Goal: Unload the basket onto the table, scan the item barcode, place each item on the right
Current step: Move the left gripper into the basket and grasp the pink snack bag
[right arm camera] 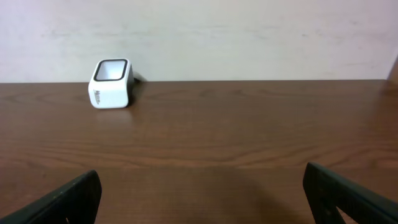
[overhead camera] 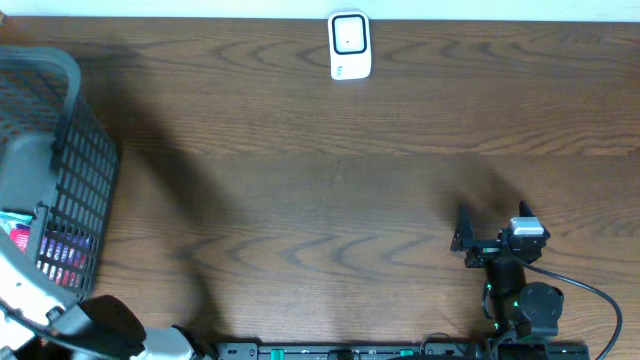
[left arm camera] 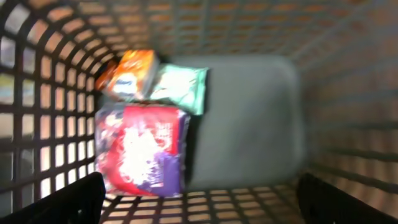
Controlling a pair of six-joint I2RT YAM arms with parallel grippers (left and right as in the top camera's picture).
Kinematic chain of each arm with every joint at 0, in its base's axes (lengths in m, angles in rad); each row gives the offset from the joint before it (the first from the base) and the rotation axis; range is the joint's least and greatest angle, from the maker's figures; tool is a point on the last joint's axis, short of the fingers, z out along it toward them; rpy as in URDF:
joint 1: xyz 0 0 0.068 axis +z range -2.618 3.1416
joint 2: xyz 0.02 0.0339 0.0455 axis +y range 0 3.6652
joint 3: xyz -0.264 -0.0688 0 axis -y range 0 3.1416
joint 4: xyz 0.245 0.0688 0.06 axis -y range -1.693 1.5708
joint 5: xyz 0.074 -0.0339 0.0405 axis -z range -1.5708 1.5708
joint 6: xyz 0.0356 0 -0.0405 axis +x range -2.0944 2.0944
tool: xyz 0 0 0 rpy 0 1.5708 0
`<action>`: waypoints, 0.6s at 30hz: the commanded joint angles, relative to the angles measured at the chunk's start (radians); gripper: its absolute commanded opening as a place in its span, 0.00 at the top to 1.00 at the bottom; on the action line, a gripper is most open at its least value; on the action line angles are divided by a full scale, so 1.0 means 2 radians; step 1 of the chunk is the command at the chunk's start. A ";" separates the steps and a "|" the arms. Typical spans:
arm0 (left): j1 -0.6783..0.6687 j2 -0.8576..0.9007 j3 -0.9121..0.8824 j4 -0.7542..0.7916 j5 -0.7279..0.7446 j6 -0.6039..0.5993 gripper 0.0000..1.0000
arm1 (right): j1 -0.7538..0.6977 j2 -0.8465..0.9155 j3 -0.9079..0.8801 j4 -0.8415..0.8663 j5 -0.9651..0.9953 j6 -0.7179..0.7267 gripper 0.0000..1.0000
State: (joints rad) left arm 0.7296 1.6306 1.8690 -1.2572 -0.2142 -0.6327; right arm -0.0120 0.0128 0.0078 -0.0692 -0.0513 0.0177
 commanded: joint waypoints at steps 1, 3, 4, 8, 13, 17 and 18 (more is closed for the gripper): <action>0.001 0.042 -0.033 -0.004 -0.034 -0.029 0.02 | -0.003 -0.002 -0.001 -0.001 0.002 0.006 0.01; 0.001 0.062 -0.048 -0.006 -0.038 -0.029 0.02 | -0.003 -0.002 -0.001 -0.002 0.002 0.006 0.01; 0.001 0.071 -0.056 -0.006 -0.040 -0.029 0.02 | -0.003 -0.002 -0.001 -0.001 0.002 0.006 0.01; 0.001 0.103 -0.092 0.000 -0.048 -0.029 0.02 | -0.003 -0.002 -0.001 -0.001 0.002 0.006 0.01; 0.001 0.128 -0.141 0.025 -0.048 -0.029 0.02 | -0.003 -0.002 -0.001 -0.001 0.002 0.006 0.01; 0.001 0.136 -0.179 0.054 -0.048 -0.029 0.02 | -0.003 -0.002 -0.001 -0.001 0.002 0.006 0.01; 0.001 0.136 -0.188 0.063 -0.049 -0.029 0.02 | -0.003 -0.002 -0.001 -0.001 0.002 0.006 0.01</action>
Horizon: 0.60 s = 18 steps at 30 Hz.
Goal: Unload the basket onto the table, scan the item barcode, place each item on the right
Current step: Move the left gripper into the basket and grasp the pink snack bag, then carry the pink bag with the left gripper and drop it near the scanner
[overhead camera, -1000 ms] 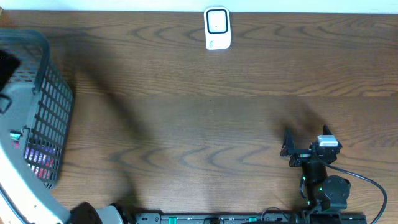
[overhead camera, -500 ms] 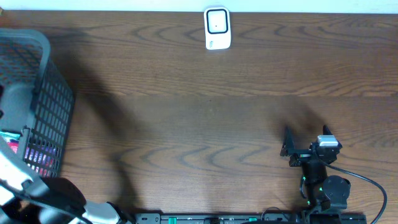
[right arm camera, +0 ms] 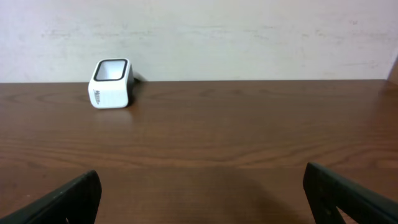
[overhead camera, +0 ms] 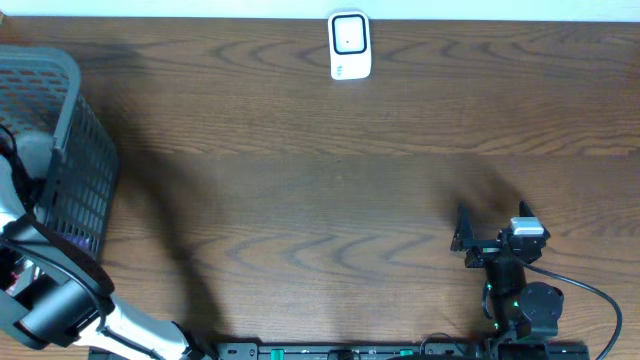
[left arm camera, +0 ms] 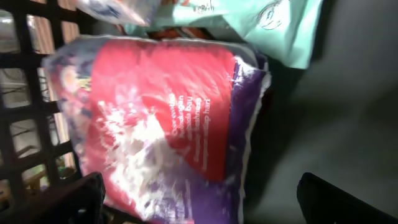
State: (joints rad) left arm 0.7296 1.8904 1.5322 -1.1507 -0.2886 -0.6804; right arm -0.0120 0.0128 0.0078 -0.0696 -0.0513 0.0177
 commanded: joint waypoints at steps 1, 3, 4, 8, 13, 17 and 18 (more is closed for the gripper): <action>0.001 0.007 -0.028 0.017 -0.018 -0.005 0.01 | -0.003 -0.002 -0.001 -0.001 0.002 0.006 0.01; 0.001 0.007 -0.043 0.028 -0.029 -0.005 0.04 | -0.003 -0.002 -0.001 -0.001 0.002 0.006 0.01; 0.001 0.007 -0.050 0.031 -0.033 -0.005 0.06 | -0.003 -0.002 -0.001 -0.001 0.002 0.006 0.01; 0.001 0.007 -0.086 0.058 -0.036 -0.005 0.08 | -0.003 -0.002 -0.001 -0.001 0.002 0.006 0.01; 0.001 0.007 -0.112 0.075 -0.034 -0.005 0.78 | -0.003 -0.002 -0.001 -0.001 0.002 0.006 0.01; 0.001 0.000 -0.100 0.064 -0.032 0.008 0.93 | -0.003 -0.002 -0.001 -0.001 0.002 0.006 0.01; 0.001 -0.005 -0.089 0.059 -0.032 0.008 0.93 | -0.003 -0.002 -0.001 -0.001 0.002 0.006 0.01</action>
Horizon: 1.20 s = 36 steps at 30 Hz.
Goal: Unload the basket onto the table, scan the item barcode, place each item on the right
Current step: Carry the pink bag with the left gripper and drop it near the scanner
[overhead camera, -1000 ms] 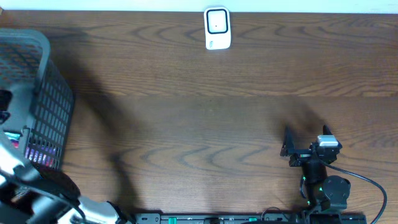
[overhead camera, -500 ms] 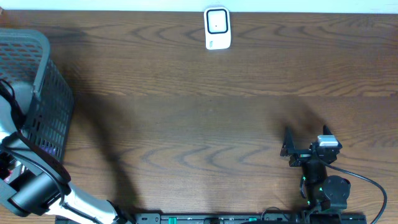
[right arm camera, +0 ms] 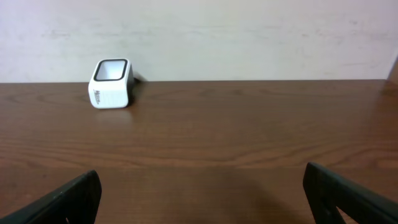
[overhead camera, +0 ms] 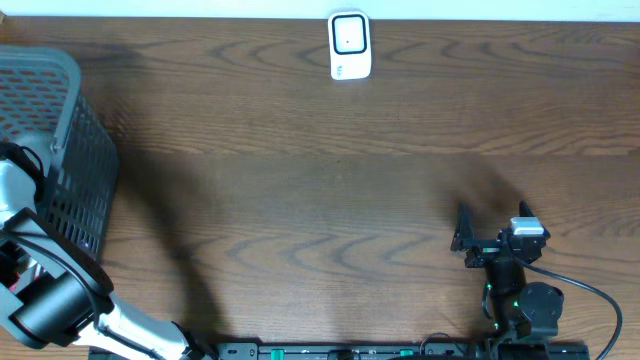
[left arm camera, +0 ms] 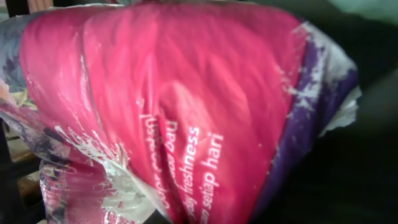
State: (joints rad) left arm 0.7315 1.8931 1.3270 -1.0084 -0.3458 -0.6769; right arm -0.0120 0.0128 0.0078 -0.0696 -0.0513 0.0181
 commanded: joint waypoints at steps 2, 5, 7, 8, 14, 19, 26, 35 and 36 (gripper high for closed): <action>0.000 -0.018 0.039 -0.021 0.001 0.007 0.93 | -0.003 -0.002 -0.001 -0.001 0.002 0.005 0.01; 0.000 -0.050 0.091 -0.026 0.031 0.007 0.93 | -0.003 -0.002 -0.001 -0.001 0.002 0.005 0.01; 0.000 -0.076 0.129 -0.018 0.060 0.006 0.93 | -0.003 -0.002 -0.001 -0.001 0.002 0.006 0.01; 0.000 -0.091 0.147 -0.010 0.075 0.006 0.93 | -0.003 -0.002 -0.001 -0.001 0.002 0.005 0.01; 0.000 -0.180 0.216 0.056 0.132 -0.020 0.93 | -0.003 -0.002 -0.001 -0.001 0.002 0.005 0.01; -0.006 -0.271 0.218 0.130 0.237 -0.021 0.93 | -0.003 -0.002 -0.001 -0.001 0.002 0.005 0.01; -0.138 -0.312 0.218 0.212 0.435 -0.021 0.93 | -0.003 -0.002 -0.001 -0.001 0.002 0.005 0.01; -0.451 -0.259 0.188 0.192 0.277 0.087 0.93 | -0.003 -0.002 -0.001 -0.001 0.002 0.005 0.01; -0.499 -0.235 0.187 0.165 0.246 0.101 0.93 | -0.003 -0.002 -0.001 -0.001 0.002 0.006 0.01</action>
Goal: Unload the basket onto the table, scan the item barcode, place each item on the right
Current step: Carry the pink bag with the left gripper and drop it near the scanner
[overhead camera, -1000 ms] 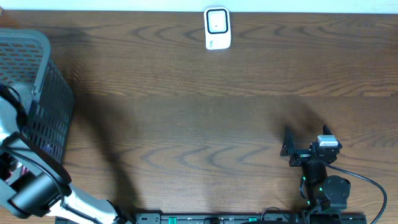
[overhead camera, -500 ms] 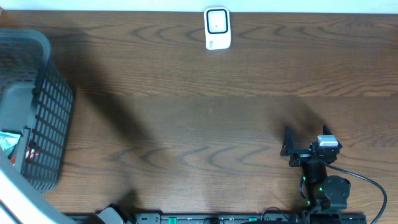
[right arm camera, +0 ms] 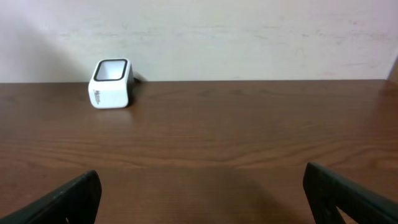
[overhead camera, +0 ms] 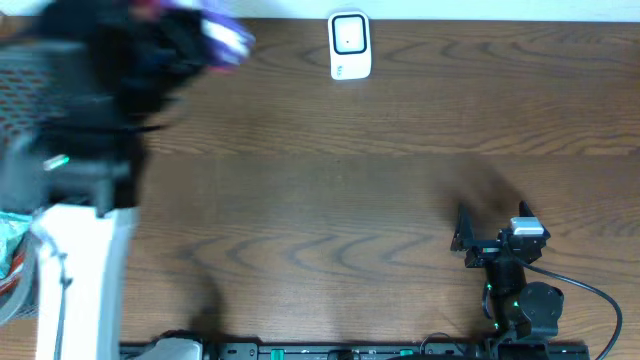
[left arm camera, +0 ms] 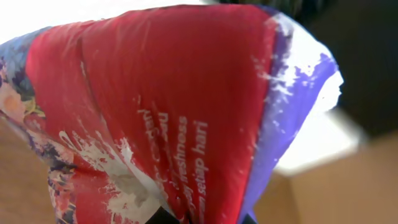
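A red and purple pack (left arm camera: 161, 112) fills the left wrist view, with bright wall and brown table behind it. In the overhead view the same pack (overhead camera: 222, 38) shows blurred at the top left, raised above the table, and my left gripper (overhead camera: 180, 40) is shut on it. The left fingers are almost wholly hidden behind the pack. The white barcode scanner (overhead camera: 349, 45) stands at the table's far edge, right of the pack; the scanner (right arm camera: 112, 83) is also in the right wrist view. My right gripper (overhead camera: 478, 235) rests open and empty near the front right.
The grey mesh basket (overhead camera: 40, 85) stands at the far left, partly hidden by my left arm, with a teal pack (overhead camera: 10, 245) showing in it. The wooden table (overhead camera: 350, 200) stretches between the basket, the scanner and the right arm.
My left gripper was down in the basket against the red and purple pack. Now it holds the pack high above the table, out of the basket, left of the scanner. The right arm has not moved.
My left gripper stood open over the basket, with orange, teal and red-purple packs below. It was then lower, close over the red-purple pack, then pressed against it. Now the pack is held in the air outside the basket. The right arm stayed still throughout.
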Controlling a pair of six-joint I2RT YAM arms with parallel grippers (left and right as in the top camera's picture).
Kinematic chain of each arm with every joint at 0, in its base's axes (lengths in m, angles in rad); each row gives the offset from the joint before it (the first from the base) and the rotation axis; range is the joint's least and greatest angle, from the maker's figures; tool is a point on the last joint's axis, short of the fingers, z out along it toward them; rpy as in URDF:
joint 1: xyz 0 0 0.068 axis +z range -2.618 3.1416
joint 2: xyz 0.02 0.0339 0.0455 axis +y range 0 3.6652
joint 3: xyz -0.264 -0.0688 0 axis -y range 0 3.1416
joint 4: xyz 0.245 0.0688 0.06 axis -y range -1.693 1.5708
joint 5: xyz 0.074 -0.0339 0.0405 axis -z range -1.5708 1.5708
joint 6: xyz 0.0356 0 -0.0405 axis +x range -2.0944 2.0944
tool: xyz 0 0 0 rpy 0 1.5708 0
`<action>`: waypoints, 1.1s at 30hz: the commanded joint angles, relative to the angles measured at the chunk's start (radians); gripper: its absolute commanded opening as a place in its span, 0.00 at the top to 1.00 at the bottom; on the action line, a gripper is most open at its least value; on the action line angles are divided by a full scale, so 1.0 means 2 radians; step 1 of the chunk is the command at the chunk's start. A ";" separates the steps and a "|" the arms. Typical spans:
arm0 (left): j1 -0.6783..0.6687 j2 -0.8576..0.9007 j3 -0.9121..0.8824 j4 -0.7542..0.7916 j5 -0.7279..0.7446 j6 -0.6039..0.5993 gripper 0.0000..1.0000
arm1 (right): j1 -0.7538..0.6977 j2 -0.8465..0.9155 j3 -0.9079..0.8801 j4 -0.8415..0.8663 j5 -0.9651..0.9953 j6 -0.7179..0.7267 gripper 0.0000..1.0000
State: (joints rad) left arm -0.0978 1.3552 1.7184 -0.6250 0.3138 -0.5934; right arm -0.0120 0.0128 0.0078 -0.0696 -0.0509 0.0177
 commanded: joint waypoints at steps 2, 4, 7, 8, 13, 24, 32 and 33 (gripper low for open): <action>-0.129 0.066 -0.009 -0.072 -0.107 0.059 0.93 | -0.003 -0.002 -0.001 -0.001 0.002 0.006 0.01; -0.167 0.103 -0.009 -0.107 -0.115 0.060 0.93 | -0.003 -0.002 -0.001 -0.001 0.002 0.006 0.01; -0.215 0.167 -0.009 -0.137 -0.116 0.061 0.93 | -0.003 -0.002 -0.001 -0.001 0.002 0.006 0.01; -0.229 0.189 -0.009 -0.141 -0.116 0.069 0.92 | -0.003 -0.002 -0.001 -0.001 0.002 0.006 0.01; -0.272 0.272 -0.009 -0.142 -0.116 0.102 0.39 | -0.003 -0.002 -0.001 -0.001 0.002 0.006 0.01; -0.243 0.262 -0.008 -0.140 -0.156 0.115 0.11 | -0.003 -0.002 -0.001 -0.001 0.002 0.006 0.01; -0.152 0.162 0.007 -0.160 -0.148 0.108 0.10 | -0.003 -0.002 -0.001 -0.001 0.002 0.006 0.01; -0.134 0.142 0.016 -0.158 -0.148 0.108 0.10 | -0.003 -0.002 -0.001 -0.001 0.002 0.006 0.01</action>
State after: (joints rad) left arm -0.4446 1.7695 1.6939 -0.9394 0.0376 -0.3847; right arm -0.0120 0.0128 0.0078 -0.0696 -0.0509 0.0177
